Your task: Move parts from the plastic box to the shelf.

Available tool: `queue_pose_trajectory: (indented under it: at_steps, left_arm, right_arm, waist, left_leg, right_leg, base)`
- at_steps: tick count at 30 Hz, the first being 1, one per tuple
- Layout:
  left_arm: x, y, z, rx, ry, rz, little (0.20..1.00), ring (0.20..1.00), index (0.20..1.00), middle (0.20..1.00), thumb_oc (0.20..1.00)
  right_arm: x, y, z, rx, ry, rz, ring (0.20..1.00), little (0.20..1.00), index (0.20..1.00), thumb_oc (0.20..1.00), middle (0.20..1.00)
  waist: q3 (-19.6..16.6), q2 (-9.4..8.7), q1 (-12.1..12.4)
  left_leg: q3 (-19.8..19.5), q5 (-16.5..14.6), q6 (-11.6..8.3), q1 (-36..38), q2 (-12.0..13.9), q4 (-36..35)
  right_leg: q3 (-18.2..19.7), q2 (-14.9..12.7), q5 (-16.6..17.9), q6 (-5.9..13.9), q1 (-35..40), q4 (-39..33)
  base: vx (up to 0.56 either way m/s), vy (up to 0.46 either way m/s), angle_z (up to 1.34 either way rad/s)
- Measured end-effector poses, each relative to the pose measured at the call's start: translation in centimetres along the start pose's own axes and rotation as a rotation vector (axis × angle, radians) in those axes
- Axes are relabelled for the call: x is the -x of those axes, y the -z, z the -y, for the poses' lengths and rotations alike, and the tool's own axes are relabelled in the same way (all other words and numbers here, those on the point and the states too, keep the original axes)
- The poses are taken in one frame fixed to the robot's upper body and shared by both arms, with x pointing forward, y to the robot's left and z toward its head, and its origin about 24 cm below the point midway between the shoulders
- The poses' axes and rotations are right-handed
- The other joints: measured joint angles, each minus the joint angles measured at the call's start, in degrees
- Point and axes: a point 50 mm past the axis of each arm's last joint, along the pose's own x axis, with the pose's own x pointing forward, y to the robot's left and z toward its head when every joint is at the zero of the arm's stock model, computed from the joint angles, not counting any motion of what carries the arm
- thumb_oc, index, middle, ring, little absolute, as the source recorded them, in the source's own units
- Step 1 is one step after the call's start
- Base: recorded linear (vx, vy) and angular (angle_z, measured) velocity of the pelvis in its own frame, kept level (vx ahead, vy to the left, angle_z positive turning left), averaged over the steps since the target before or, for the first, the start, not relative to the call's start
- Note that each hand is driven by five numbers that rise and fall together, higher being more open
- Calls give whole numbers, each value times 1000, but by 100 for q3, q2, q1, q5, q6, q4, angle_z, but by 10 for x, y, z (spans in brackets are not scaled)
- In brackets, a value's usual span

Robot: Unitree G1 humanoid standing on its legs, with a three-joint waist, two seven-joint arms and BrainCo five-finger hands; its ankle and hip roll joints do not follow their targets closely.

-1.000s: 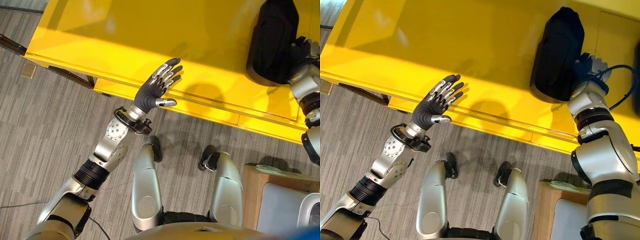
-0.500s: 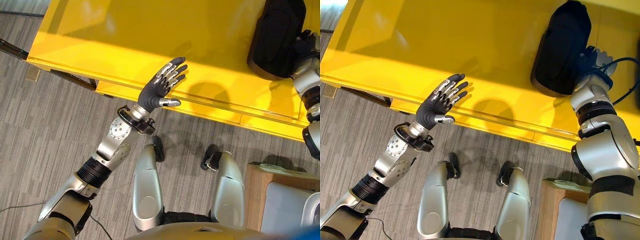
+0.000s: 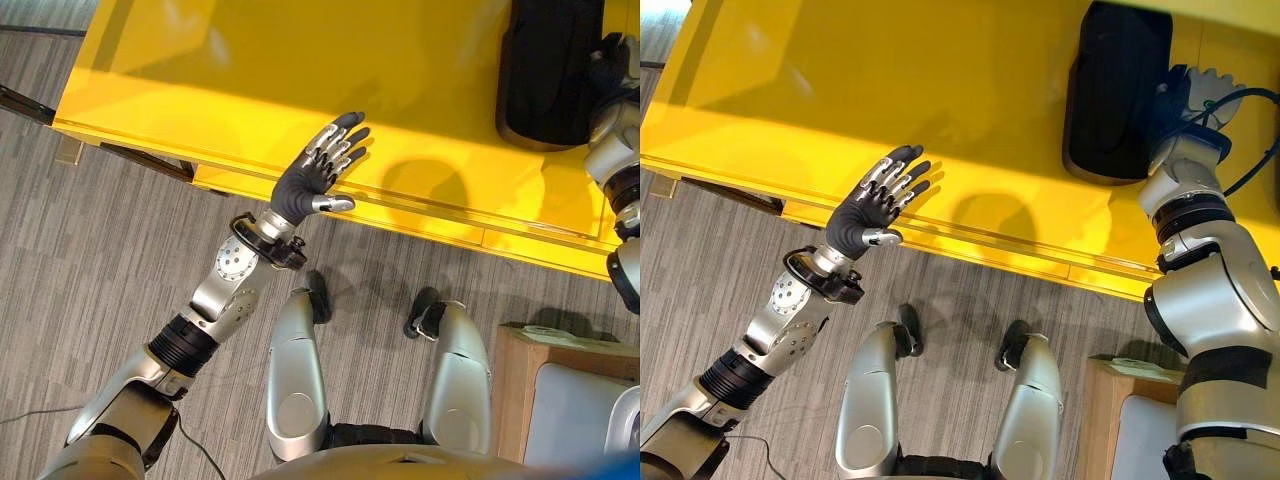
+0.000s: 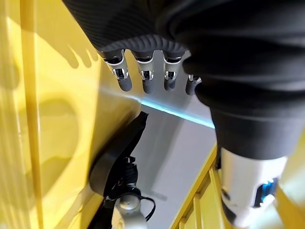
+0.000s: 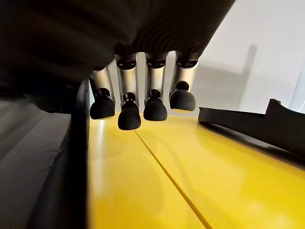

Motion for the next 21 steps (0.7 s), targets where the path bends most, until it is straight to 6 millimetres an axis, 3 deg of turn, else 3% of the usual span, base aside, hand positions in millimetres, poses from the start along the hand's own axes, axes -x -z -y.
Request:
queue_pose_trajectory:
  at_steps: [1,2,5,9,12,16,21]
  left_arm:
    - [0,0,0,2,4,1,1000,1000,1000,1000,1000]
    - [0,0,1,4,4,1,1000,1000,1000,1000,1000]
    - [0,1,1,4,5,1,1000,1000,1000,1000,1000]
    - [-1,1,1,2,7,1,1000,1000,1000,1000,1000]
    - [-1,2,2,5,9,-2,1000,1000,1000,1000,1000]
    - [-2,1,3,-5,2,-1,1000,1000,1000,1000,1000]
    - [7,-1,5,-7,-46,12,1000,1000,1000,1000,1000]
  right_arm:
    - [0,0,0,-2,1,-2,846,846,846,846,846]
    - [0,1,0,-6,9,-4,1000,1000,1000,1000,1000]
    - [1,1,-1,-58,10,-21,1000,1000,1000,1000,1000]
    - [1,9,-6,-284,-49,-132,1000,1000,1000,1000,1000]
    - [3,12,-11,-356,-64,-167,1000,1000,1000,1000,1000]
    - [7,18,-21,-603,-43,-227,1000,1000,1000,1000,1000]
    - [38,-7,-29,-945,18,-36,1000,1000,1000,1000,1000]
  waist:
    - [0,0,-1]
    - [1,2,1]
    - [9,31,-8]
    - [11,58,-24]
    - [10,58,-21]
    - [4,69,-62]
    - [3,72,-267]
  left_leg:
    - [-1,1,-1,0,1,-4]
    - [-1,1,-1,0,1,-5]
    - [2,0,-1,0,1,-3]
    - [11,0,-1,6,-1,-4]
    - [59,-2,1,84,0,-17]
    - [109,-3,2,133,-1,-33]
    - [223,3,-7,389,4,-245]
  right_leg:
    - [-1,2,-1,1,0,-3]
    - [-1,2,-2,2,-2,-2]
    - [2,3,-3,1,-5,-2]
    - [11,4,-3,-1,-7,-5]
    - [50,4,-3,-1,23,-8]
    - [100,18,13,7,28,-22]
    - [202,159,144,57,211,-332]
  base:
    - [0,0,0]
    - [0,0,0]
    - [0,0,0]
    - [15,22,0]
    - [23,39,-5]
    - [28,51,-7]
    - [35,54,-14]
